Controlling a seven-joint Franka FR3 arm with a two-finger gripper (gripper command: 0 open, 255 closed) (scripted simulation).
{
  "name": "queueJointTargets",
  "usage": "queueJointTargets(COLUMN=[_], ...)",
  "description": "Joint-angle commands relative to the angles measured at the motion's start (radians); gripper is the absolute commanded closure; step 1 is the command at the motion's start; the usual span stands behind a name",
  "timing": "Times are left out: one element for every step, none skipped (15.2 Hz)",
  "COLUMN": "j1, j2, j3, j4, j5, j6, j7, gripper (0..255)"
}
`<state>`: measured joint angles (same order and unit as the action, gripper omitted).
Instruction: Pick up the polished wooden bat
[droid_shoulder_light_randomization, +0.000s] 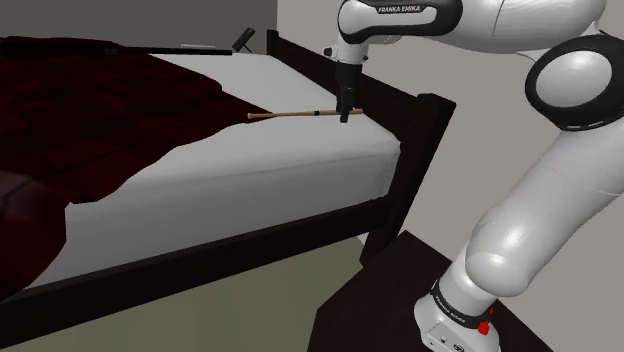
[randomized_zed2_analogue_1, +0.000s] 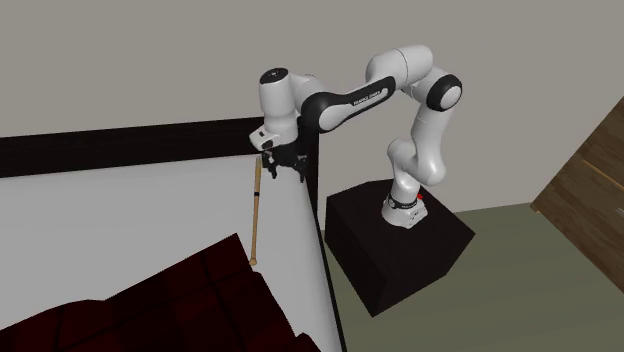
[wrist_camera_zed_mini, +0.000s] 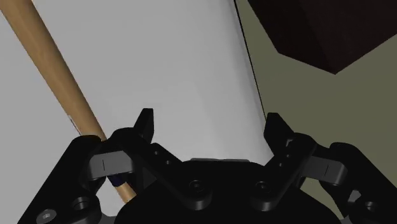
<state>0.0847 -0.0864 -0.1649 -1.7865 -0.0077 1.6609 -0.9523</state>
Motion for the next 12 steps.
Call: queueJointTargets(j1=[0.005, 0.006, 0.006, 0.006, 0.005, 0.004, 0.003, 0.001, 0.0, 0.001, 0.002, 0.002], j2=[0.081, 0.121, 0.162, 0.203, 0.245, 0.288, 0.333, 0.379, 0.389, 0.384, 0.38, 0.376], j3=[-0.002, -0.001, 0.0, 0.003, 0.006, 0.01, 0.015, 0.021, 0.023, 0.023, 0.023, 0.023], j4=[0.093, 0.145, 0.199, 0.254, 0.313, 0.374, 0.439, 0.508, 0.524, 0.503, 0.484, 0.464], j5=[0.007, 0.011, 0.015, 0.019, 0.023, 0.027, 0.031, 0.034, 0.034, 0.034, 0.033, 0.032], j6=[-0.007, -0.015, -0.025, -0.037, -0.05, -0.065, -0.082, -0.101, -0.106, -0.09, -0.074, -0.059], j7=[-0.078, -0.114, -0.15, -0.184, -0.218, -0.251, -0.284, -0.315, -0.321, -0.321, -0.32, -0.32], gripper=[0, 0, 0, 0, 0, 0, 0, 0, 0, 0, 0, 0])
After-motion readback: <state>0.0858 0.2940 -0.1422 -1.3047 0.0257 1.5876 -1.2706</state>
